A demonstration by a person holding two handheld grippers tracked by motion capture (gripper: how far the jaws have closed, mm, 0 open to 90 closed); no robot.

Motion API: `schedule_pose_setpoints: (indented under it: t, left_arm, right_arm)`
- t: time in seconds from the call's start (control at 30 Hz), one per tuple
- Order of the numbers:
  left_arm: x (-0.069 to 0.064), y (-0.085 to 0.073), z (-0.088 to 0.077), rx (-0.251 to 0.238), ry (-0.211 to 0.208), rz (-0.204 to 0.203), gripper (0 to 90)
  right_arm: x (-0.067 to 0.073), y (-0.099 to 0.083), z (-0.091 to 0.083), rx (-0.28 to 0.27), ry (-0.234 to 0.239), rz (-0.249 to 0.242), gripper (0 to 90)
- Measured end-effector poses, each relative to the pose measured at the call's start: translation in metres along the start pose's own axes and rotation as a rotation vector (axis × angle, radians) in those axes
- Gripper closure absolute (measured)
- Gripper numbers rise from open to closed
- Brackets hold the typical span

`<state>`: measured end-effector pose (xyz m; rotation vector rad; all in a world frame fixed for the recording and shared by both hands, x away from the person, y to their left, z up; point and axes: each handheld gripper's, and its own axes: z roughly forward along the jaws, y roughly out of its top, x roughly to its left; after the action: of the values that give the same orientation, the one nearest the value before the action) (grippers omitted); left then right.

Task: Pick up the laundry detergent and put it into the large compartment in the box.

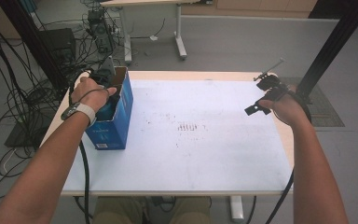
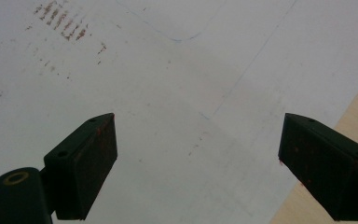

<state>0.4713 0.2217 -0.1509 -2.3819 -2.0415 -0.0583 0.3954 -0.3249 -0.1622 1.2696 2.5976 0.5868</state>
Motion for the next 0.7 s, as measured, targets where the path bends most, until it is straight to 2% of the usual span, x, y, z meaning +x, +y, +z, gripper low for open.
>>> schedule_pose_setpoints:
  t: [0.7]
  left_arm:
    - [0.0006,0.0003,0.0003,-0.001,-0.002,0.001,37.7]
  right_arm:
    - [0.0,0.0008,0.0003,0.0,0.001,0.0,11.5]
